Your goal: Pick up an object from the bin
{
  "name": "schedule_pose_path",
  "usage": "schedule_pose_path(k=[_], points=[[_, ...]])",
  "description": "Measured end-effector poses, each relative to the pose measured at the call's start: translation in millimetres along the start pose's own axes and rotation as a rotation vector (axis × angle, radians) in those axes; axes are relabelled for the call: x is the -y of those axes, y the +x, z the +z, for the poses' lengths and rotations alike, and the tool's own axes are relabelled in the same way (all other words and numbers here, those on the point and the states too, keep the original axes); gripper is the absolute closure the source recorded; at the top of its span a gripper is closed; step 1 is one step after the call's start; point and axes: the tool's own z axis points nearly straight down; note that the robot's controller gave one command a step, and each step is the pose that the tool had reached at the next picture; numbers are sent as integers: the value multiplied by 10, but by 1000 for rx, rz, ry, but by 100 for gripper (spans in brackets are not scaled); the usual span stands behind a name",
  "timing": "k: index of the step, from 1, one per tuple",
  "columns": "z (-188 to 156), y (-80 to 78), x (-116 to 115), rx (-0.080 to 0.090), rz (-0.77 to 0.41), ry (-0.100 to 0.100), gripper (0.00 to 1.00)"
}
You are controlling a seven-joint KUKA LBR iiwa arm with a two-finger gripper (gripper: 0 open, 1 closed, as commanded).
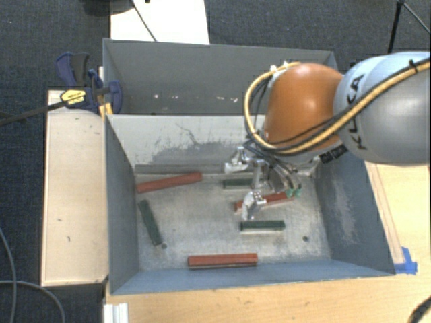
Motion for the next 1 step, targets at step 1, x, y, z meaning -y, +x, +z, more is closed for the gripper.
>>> schedule_pose_path(k=[1], points=[[247,229,319,-12,-164,3,0]])
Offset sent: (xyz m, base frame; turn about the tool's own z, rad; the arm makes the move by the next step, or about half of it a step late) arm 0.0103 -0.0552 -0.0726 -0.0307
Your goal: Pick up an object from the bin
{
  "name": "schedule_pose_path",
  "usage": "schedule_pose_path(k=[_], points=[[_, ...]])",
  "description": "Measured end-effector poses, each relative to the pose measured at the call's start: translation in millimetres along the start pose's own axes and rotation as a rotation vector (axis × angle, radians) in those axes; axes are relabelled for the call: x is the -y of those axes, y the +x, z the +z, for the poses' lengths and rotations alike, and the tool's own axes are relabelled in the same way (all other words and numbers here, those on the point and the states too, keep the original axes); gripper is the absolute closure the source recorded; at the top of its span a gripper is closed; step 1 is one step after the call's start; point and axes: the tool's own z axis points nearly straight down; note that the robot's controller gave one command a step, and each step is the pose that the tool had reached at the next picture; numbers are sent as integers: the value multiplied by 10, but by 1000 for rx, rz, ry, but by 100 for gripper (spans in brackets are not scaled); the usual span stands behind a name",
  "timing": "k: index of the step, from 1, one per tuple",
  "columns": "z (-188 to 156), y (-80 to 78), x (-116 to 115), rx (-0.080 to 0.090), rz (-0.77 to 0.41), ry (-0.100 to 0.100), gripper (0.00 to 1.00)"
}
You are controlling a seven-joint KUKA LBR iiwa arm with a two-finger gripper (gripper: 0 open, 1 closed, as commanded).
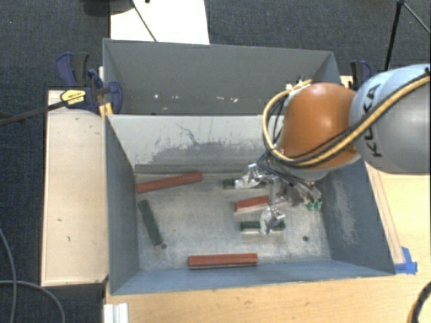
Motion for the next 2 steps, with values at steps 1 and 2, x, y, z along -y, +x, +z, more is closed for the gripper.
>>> schedule_pose_path(k=[1,2], points=[[235,-106,137,4,163,-1,0],[732,-73,351,15,-35,1,100]])
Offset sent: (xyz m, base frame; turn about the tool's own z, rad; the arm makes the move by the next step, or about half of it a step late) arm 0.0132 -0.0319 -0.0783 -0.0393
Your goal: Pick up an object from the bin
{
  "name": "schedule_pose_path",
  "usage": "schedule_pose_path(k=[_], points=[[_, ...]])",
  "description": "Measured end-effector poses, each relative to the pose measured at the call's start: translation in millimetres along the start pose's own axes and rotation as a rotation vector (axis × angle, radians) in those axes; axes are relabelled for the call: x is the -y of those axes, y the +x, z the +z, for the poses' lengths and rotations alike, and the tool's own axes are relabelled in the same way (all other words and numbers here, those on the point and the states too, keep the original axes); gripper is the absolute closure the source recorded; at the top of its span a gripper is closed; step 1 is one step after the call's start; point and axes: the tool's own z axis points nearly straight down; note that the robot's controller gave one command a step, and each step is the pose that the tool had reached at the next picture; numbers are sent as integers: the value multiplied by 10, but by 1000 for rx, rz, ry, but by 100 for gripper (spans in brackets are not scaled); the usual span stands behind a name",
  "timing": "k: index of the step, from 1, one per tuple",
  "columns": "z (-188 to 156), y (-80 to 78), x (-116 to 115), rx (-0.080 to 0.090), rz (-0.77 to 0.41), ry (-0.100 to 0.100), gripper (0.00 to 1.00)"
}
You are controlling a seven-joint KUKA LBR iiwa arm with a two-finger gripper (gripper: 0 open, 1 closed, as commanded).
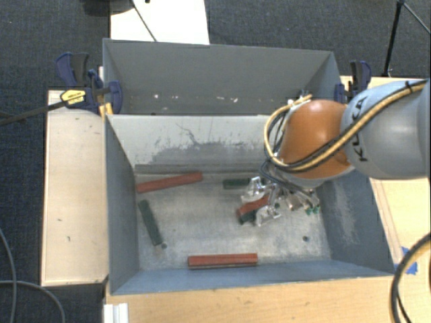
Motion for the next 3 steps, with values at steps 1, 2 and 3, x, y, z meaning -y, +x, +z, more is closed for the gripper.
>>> schedule_pose_path(k=[1,2,3], points=[[28,28,-4,-8,1,-2,0],[0,0,1,1,5,0,100],[0,0,1,1,6,0,100]])
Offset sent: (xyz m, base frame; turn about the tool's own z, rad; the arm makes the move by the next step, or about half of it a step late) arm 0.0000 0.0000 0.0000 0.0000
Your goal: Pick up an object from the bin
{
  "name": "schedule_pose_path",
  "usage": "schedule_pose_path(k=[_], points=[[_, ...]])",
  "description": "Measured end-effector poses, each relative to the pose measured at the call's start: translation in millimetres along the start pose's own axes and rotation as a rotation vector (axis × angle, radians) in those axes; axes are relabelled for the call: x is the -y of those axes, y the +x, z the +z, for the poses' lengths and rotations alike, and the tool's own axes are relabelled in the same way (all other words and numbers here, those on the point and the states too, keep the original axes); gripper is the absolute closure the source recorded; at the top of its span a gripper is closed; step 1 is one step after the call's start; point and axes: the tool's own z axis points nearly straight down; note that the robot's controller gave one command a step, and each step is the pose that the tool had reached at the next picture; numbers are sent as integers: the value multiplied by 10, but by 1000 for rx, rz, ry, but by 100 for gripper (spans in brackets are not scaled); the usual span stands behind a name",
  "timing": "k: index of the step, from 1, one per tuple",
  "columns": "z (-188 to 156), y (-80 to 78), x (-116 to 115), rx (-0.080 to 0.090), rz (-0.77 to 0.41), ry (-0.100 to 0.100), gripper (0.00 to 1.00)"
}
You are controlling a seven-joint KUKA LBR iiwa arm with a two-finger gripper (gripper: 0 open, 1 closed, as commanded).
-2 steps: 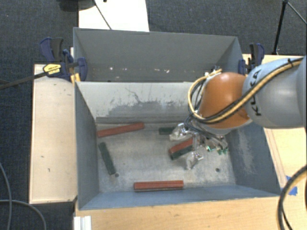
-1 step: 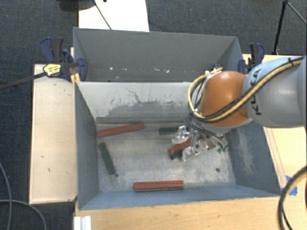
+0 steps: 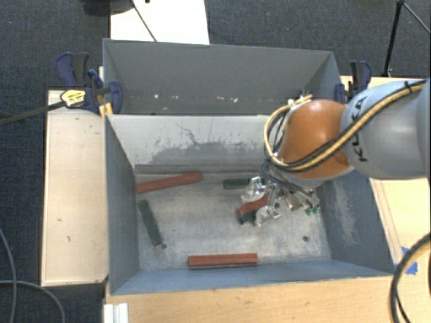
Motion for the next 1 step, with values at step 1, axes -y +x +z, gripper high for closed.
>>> schedule_pose_path(k=[1], points=[[-1296,-90,98,-12,-4,-2,100]])
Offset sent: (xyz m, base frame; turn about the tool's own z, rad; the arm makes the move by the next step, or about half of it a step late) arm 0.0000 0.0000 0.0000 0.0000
